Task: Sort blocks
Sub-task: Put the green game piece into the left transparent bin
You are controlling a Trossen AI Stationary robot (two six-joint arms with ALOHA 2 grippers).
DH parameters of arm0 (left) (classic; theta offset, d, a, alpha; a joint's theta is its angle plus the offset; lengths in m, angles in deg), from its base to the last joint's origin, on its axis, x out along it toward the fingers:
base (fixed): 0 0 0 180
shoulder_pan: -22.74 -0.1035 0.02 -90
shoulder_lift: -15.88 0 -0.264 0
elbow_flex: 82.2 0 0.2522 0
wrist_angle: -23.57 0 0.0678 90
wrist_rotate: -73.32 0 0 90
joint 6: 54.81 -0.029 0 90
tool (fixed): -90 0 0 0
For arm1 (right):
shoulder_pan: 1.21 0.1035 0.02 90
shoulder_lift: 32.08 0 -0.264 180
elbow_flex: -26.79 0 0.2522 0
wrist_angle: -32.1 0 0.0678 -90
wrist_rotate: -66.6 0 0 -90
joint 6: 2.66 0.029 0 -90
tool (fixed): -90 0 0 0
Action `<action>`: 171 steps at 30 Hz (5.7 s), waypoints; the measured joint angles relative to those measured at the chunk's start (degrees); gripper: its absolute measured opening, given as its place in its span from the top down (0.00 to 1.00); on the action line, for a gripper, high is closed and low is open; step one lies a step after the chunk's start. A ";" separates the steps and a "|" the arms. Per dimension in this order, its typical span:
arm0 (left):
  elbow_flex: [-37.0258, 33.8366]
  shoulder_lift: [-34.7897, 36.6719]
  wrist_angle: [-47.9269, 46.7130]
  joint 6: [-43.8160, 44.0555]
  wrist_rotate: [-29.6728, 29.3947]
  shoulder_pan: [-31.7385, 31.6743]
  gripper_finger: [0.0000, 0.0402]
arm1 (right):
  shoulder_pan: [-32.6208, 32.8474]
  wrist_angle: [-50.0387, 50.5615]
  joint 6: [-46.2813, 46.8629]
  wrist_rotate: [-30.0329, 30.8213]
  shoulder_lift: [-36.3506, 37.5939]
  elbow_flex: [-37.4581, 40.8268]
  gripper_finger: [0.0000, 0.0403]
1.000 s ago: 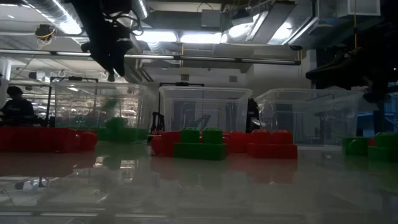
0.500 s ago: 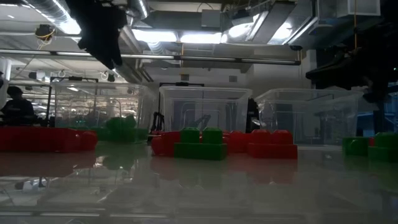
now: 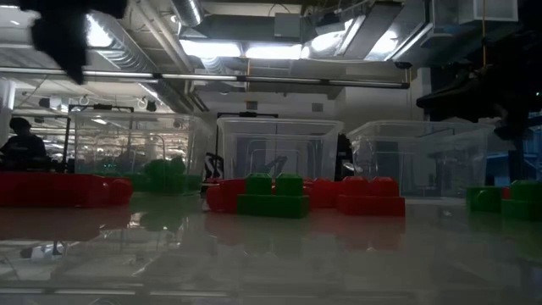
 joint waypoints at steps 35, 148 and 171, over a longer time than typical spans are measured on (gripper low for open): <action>-0.28 -20.21 -0.10 50.76 18.89 30.32 0.47 | 0.00 0.04 -0.02 -0.04 0.00 0.00 0.95; -4.48 -4.67 16.24 -5.68 -16.31 -8.68 0.67 | 0.00 -0.57 0.15 -0.48 0.01 0.01 0.95; -4.93 1.17 25.52 -49.79 -7.85 -61.44 0.48 | 0.00 -2.60 -0.05 -0.93 0.02 0.01 0.95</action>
